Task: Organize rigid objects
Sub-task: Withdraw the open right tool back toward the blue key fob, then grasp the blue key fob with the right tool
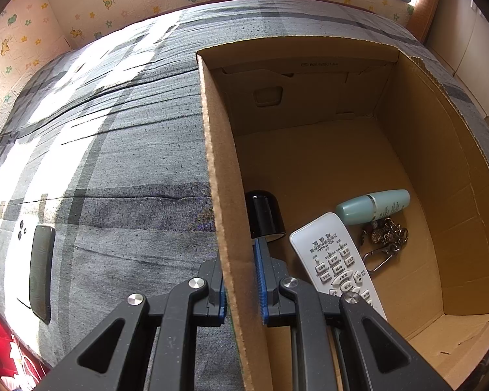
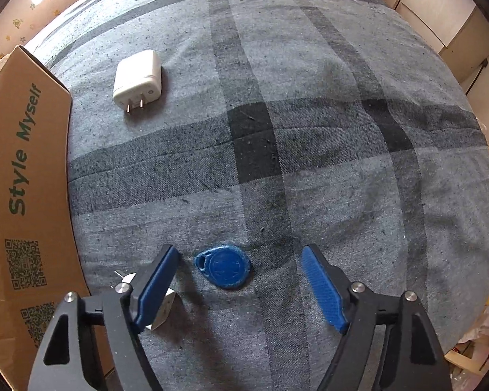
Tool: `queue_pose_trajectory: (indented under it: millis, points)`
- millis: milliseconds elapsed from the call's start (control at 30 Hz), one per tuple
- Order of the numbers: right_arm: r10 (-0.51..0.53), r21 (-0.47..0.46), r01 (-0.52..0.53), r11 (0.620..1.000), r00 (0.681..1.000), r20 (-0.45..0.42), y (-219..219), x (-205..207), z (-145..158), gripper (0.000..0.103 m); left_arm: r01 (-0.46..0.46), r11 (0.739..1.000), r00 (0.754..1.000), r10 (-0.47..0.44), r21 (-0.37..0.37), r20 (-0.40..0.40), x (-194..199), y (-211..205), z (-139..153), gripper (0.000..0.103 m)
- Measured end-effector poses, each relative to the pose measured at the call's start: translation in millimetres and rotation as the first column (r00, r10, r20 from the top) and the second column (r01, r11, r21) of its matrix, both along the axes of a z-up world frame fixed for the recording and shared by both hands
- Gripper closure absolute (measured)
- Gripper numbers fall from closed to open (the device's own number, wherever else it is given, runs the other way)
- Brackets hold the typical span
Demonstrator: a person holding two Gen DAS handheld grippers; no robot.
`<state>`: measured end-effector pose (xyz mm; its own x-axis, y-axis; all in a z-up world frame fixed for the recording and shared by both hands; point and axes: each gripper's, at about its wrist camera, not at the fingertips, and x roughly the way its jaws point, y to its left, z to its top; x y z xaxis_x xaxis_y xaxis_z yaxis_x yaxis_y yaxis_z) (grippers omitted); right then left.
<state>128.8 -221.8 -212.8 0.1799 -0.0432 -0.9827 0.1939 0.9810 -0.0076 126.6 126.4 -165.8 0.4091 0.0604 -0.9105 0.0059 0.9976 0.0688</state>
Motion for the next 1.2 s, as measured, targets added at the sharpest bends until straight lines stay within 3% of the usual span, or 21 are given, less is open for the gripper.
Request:
queue_pose_trajectory:
  millis: [300,567,1200]
  points:
    - [0.013,-0.018,-0.013,1.0,1.0,0.008,3.3,3.0,0.5,0.069,0.0,1.0,1.0,0.0,-0.001,0.002,-0.9,-0.8,-1.2,0.088]
    - [0.023,-0.017,-0.022,1.0,0.999,0.028,5.2,-2.3,11.2,0.069,0.001,1.0,1.0,-0.001,0.0,0.002,-0.7,-1.2,-1.3,0.088]
    - [0.124,-0.046,-0.118,0.992,0.98,0.155,32.6,-7.0,94.6,0.069,0.001,1.0,1.0,-0.001,-0.002,0.002,-0.5,-1.0,-1.2,0.088]
